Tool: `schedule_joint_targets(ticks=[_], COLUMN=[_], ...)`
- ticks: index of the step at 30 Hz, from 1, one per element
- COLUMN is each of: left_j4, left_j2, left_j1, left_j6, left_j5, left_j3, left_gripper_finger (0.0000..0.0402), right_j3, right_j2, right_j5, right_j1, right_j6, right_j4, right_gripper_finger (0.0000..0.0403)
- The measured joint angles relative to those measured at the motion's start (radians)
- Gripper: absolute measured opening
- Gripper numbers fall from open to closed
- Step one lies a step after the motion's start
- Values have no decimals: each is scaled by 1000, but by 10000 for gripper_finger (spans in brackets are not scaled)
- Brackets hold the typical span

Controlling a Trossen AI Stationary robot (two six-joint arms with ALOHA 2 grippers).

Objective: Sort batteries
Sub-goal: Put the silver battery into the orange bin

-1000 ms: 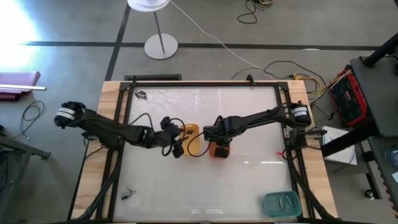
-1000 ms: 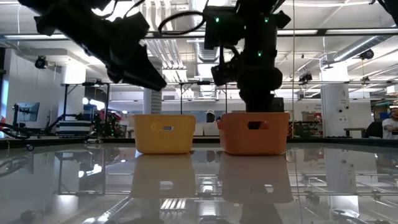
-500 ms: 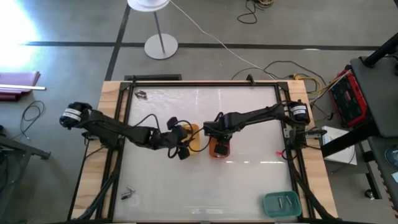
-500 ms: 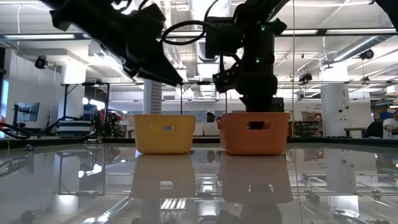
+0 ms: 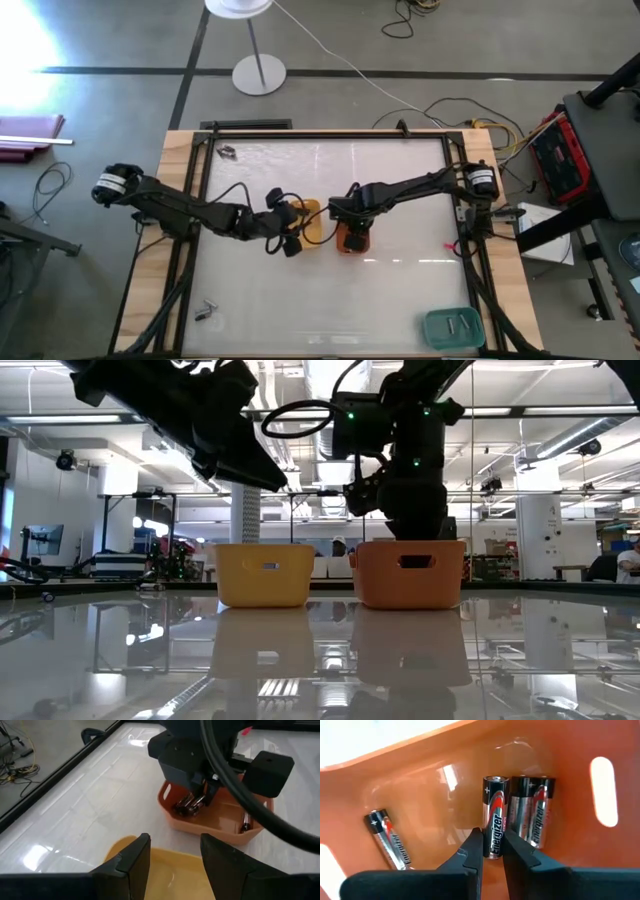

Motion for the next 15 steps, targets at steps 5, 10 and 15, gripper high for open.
schedule_joint_targets(ticks=[5, 10, 15], left_j4=[0, 0, 0], left_j2=[0, 0, 0], left_j1=[-2, -2, -2], left_j6=[14, 18, 18], left_j5=[0, 0, 0], left_j3=[0, 0, 0], left_gripper_finger=[157, 157, 157], right_j3=[-4, -9, -11], right_j2=[-1, -1, 0], right_j5=[0, 1, 1], right_j1=[0, 0, 0], right_j6=[-4, -19, -18], right_j4=[4, 16, 27], right_gripper_finger=[40, 64, 63])
